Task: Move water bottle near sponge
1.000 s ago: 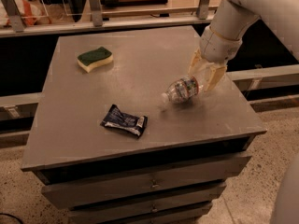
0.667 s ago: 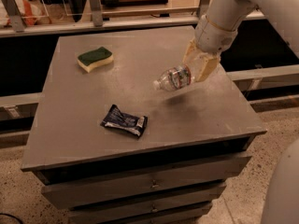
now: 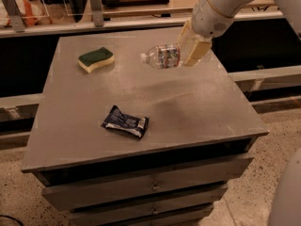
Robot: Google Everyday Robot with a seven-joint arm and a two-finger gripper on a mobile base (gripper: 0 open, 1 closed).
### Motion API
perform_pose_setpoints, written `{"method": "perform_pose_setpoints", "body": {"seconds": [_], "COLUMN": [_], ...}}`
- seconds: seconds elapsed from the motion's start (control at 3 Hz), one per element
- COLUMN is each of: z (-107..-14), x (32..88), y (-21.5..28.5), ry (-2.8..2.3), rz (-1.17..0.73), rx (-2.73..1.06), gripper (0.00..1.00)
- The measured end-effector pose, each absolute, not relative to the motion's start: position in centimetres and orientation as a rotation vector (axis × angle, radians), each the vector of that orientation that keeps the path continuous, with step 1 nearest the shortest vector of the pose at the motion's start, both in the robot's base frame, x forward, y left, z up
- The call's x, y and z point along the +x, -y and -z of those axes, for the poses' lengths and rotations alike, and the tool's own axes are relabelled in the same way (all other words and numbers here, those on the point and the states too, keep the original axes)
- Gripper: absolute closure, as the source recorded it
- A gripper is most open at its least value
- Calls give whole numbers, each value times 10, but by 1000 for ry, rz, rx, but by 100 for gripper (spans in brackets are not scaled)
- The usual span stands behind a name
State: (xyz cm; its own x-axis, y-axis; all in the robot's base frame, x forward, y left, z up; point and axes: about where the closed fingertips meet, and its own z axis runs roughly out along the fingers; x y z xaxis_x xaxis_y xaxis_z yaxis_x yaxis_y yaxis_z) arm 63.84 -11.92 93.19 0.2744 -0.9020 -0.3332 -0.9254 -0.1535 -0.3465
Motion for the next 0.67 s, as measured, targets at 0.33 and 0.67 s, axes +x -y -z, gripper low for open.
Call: {"method": "perform_pose_setpoints", "body": {"seconds": [0.33,0.67], "z": [-937,-933], "x": [656,676], "y": [100,83], "ry": [-1668,-1662], "rz": [-33,48], "rx": [-1989,-1941], "gripper": [100,100]}}
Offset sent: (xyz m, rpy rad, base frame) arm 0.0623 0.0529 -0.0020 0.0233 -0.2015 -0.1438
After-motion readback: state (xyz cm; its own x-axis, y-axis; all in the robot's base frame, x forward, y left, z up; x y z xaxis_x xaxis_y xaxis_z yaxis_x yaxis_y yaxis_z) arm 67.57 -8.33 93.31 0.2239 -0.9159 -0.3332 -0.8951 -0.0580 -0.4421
